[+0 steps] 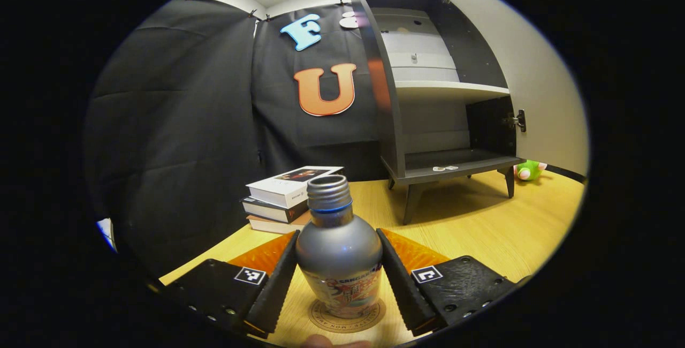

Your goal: Open the cabinet door with the right hand, grasp the bottle in the cabinet with the left hand and place it on the coaster, then close the cabinet door with the right hand.

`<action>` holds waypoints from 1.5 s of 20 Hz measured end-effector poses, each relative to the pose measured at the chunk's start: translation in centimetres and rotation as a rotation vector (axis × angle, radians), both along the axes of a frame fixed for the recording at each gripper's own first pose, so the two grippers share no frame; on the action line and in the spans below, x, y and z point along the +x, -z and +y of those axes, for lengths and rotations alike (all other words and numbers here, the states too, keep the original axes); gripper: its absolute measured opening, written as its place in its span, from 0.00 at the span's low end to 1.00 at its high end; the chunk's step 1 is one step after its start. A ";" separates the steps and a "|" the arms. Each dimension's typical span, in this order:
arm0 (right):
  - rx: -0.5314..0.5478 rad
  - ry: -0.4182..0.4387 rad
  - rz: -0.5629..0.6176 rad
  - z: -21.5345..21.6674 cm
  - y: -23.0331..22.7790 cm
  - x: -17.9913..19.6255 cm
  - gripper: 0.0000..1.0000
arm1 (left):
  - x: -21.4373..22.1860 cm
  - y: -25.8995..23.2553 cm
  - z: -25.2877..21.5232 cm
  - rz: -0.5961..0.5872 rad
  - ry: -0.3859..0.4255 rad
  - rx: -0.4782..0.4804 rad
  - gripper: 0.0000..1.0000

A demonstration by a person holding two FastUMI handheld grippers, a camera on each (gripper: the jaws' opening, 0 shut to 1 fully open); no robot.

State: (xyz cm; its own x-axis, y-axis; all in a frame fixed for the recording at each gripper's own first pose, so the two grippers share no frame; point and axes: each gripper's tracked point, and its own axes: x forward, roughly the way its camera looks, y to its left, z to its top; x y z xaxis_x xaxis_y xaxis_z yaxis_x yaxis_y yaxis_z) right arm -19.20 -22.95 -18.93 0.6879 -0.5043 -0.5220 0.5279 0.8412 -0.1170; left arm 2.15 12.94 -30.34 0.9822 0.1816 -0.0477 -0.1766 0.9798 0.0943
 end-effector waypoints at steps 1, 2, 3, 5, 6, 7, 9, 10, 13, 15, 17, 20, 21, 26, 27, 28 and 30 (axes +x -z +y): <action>0.000 -0.001 0.001 -0.1 0.2 0.0 1.00 | 0.0 -0.4 0.1 -0.012 -0.004 0.004 0.87; -0.001 0.000 0.001 0.0 0.1 -0.1 1.00 | 0.0 -0.9 -0.2 -0.026 0.004 0.002 0.90; -0.001 0.000 0.000 0.0 0.1 -0.2 1.00 | 0.1 -1.5 -0.5 -0.039 0.014 0.002 0.92; 0.003 0.005 -0.012 -0.1 -0.1 -0.3 1.00 | 0.1 -2.4 -0.8 -0.054 0.031 0.012 0.92; 0.007 0.008 -0.021 -0.2 -0.3 -0.2 1.00 | -0.1 -2.9 -1.0 -0.056 0.037 0.016 0.92; 0.012 0.012 -0.031 -0.3 -0.3 -0.3 1.00 | -0.2 -3.4 -1.1 -0.059 0.040 0.020 0.92; 0.028 0.019 -0.045 -0.4 -0.2 -0.3 1.00 | -0.6 -4.7 -0.7 -0.063 0.036 0.024 0.93; 0.038 0.024 -0.052 -0.6 -0.1 -0.4 1.00 | -0.9 -5.6 -0.5 -0.065 0.037 0.019 0.93; 0.072 0.035 -0.082 -0.9 0.4 -0.9 1.00 | -2.1 -9.4 -0.4 -0.061 0.053 0.008 0.93; 0.095 0.040 -0.124 -1.2 0.4 -0.9 1.00 | -2.9 -13.3 -0.2 -0.079 0.057 -0.004 0.93; 0.165 0.050 -0.197 -1.3 0.0 -0.7 1.00 | -3.4 -16.9 -0.6 -0.078 0.043 -0.032 0.94; 0.224 0.072 -0.335 -2.7 -3.2 0.3 1.00 | -5.0 -22.1 -2.1 -0.075 0.019 -0.083 0.94; 0.233 0.071 -0.372 -3.1 -4.2 0.6 1.00 | -5.5 -24.1 -3.2 -0.085 0.022 -0.104 0.94; 0.191 0.054 -0.530 -5.3 -10.0 1.8 1.00 | -6.3 -28.9 -8.7 -0.068 0.070 -0.117 0.93; 0.174 0.033 -0.548 -5.2 -11.2 2.0 1.00 | -6.3 -29.7 -9.8 -0.073 0.086 -0.099 0.93; 0.152 0.001 -0.565 -4.7 -12.5 1.9 1.00 | -6.3 -30.6 -10.9 -0.077 0.100 -0.075 0.93; 0.065 -0.042 -0.621 -4.5 -16.5 1.6 1.00 | -6.9 -32.2 -13.0 -0.091 0.127 -0.028 0.93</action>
State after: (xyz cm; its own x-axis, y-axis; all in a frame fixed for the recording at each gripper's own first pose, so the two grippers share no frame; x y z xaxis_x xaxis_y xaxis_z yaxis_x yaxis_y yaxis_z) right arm -17.58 -27.42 -2.39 0.8912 -0.4512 -0.0470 0.4476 0.8576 0.2533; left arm -4.76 -0.02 1.85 0.9977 0.0555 0.0391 -0.0576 0.9968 0.0557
